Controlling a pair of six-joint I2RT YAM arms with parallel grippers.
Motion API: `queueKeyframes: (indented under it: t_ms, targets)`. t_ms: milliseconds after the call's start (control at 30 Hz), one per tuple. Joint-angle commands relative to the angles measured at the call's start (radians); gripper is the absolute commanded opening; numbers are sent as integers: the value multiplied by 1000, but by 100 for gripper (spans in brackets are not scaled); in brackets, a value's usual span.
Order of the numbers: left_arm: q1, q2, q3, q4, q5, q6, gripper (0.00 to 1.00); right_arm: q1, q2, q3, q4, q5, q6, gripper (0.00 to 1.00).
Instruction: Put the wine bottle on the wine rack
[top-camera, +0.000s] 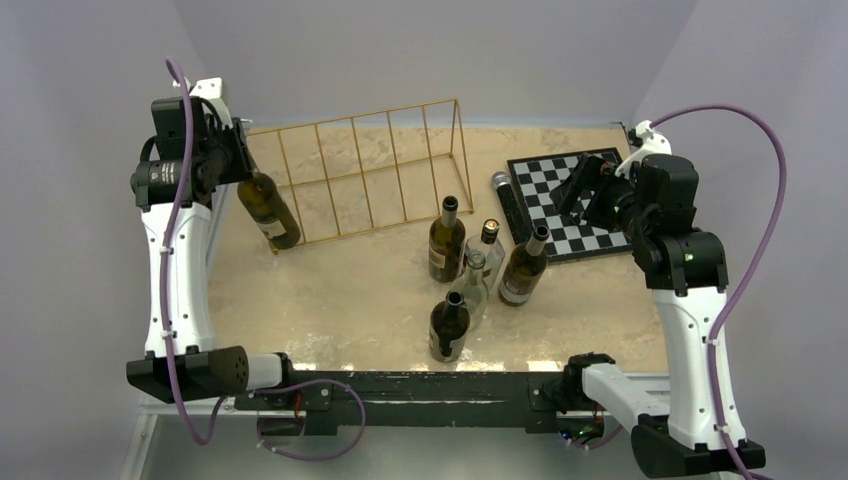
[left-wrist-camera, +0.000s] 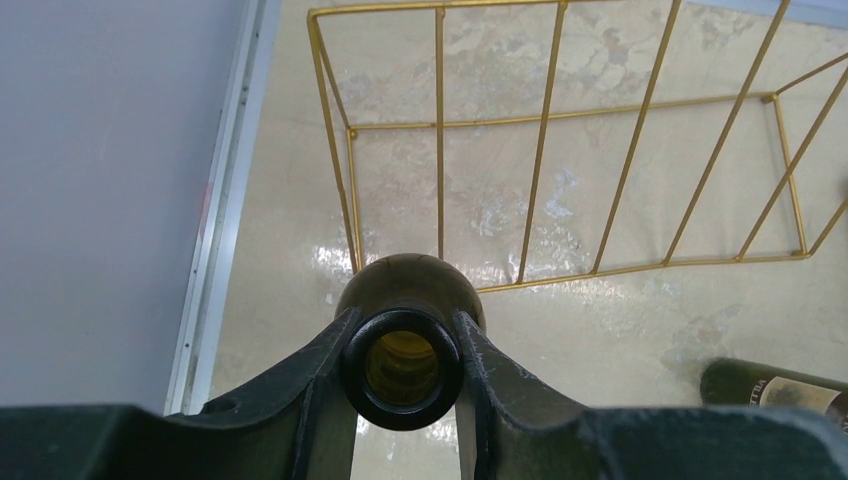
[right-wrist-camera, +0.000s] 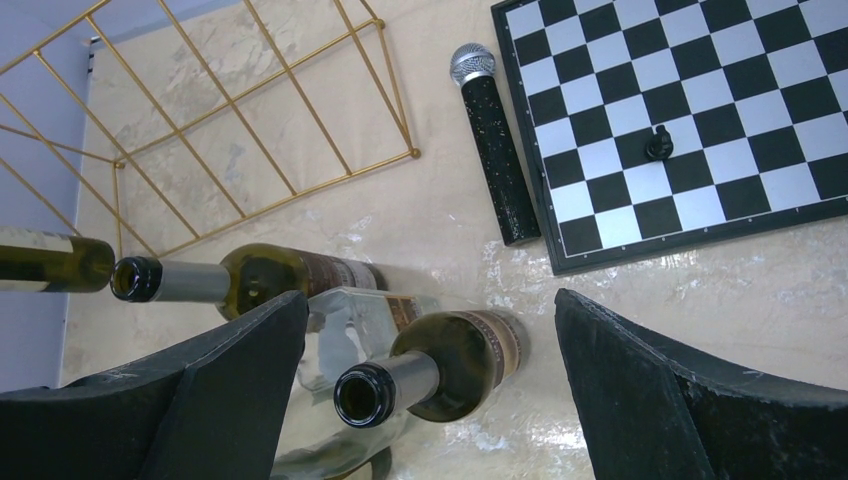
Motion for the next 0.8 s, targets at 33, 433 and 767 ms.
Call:
queueKeyframes:
  t_ms: [33, 433, 767]
  targets:
    - [8, -9, 3, 76, -18, -14, 0, -3, -14, -6, 28, -12, 12, 99]
    - [7, 49, -44, 103, -78, -34, 0, -5, -15, 0, 22, -2, 12, 99]
    - [8, 99, -42, 146, -89, -38, 0, -5, -17, -2, 25, 14, 14, 99]
